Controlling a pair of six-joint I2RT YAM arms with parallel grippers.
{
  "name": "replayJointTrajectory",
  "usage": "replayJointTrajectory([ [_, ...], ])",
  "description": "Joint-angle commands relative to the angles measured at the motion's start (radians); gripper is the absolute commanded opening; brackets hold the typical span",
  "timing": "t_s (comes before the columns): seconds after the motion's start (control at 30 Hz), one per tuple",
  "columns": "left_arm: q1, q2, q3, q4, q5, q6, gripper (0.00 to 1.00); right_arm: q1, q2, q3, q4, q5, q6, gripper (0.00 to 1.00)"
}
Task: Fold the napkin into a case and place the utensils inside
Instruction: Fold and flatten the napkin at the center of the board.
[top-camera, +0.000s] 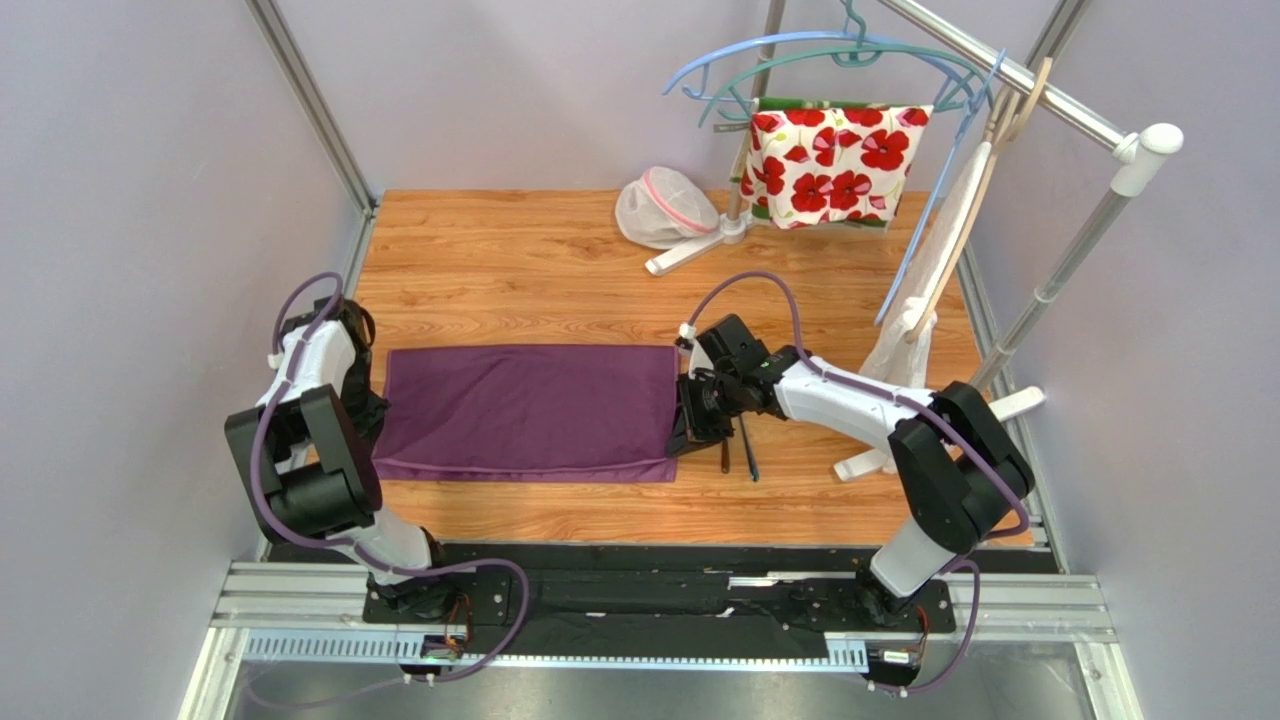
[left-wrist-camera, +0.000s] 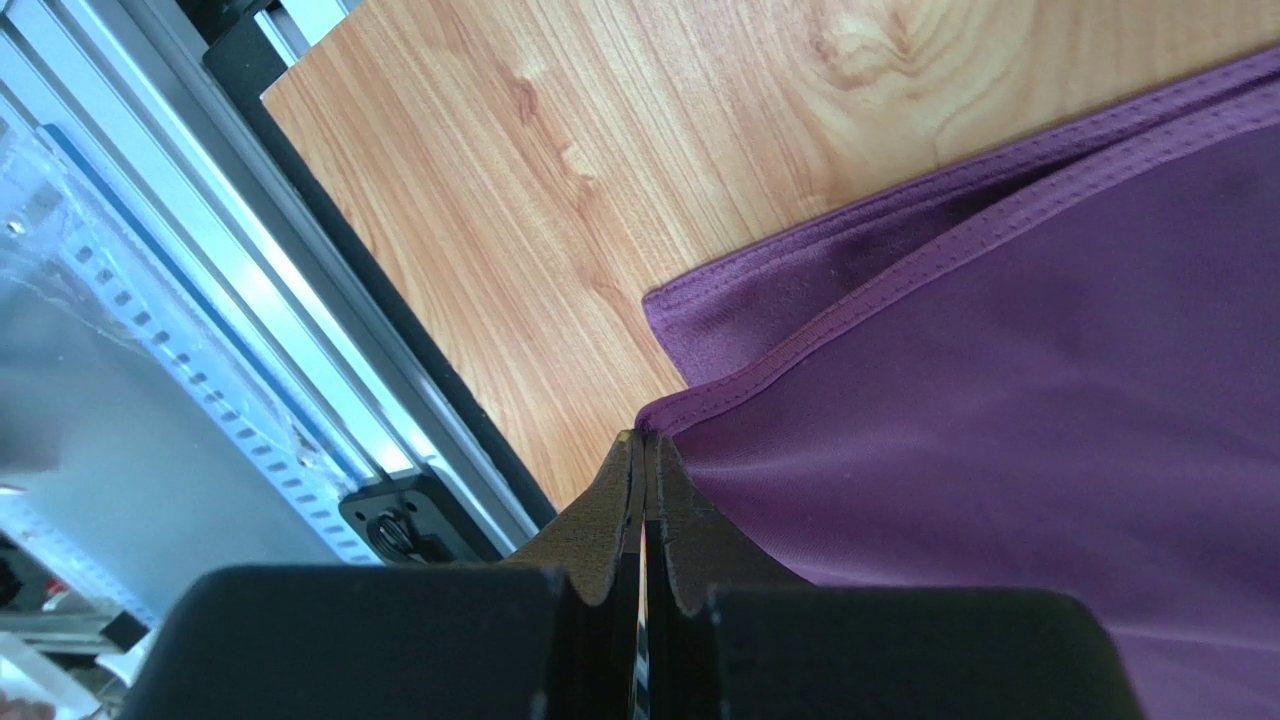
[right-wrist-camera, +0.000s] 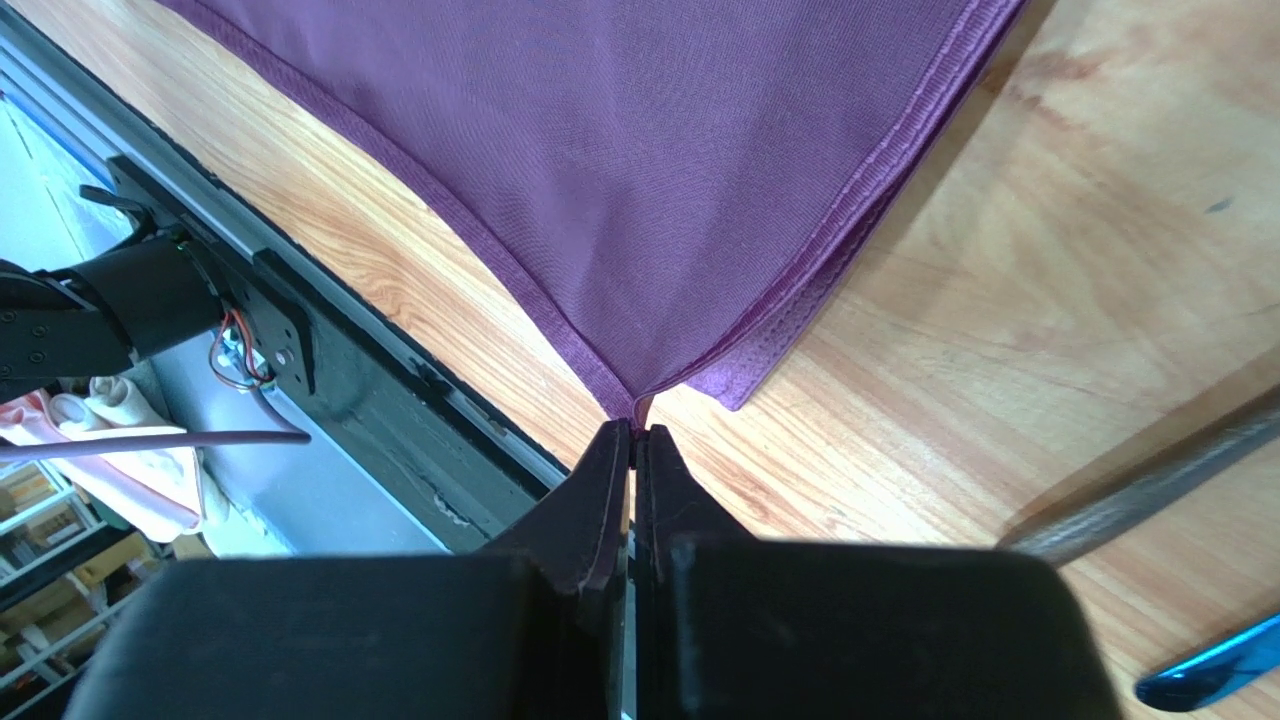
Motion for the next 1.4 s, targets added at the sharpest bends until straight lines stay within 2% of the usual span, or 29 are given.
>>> replayJointTrajectory([
  [0.0, 0.009, 0.027, 0.001, 0.011, -0.040, -0.012, 0.00, 0.009, 0.014, -0.009, 0.060, -0.025, 0.018, 0.00],
  [0.33, 0.026, 0.120, 0.008, 0.023, -0.066, -0.015, 0.00, 0.011, 0.067, -0.029, 0.091, -0.048, 0.013, 0.00],
  [0.6, 0.029, 0.119, 0.016, 0.019, -0.084, -0.018, 0.00, 0.013, 0.119, -0.048, 0.112, -0.049, 0.013, 0.00],
  [0.77, 0.027, 0.107, -0.004, 0.051, -0.014, 0.002, 0.00, -0.007, 0.160, -0.037, 0.123, 0.014, 0.021, 0.00],
  [1.0, 0.014, 0.114, -0.001, 0.089, 0.117, -0.005, 0.00, -0.098, 0.200, 0.026, 0.113, 0.159, 0.006, 0.00],
  [1.23, -0.025, 0.159, 0.111, 0.132, 0.187, -0.037, 0.00, -0.176, 0.189, 0.113, 0.034, 0.264, -0.049, 0.00],
  [1.37, -0.032, 0.185, 0.182, 0.115, 0.213, -0.034, 0.00, -0.175, 0.176, 0.164, 0.005, 0.242, -0.062, 0.00],
])
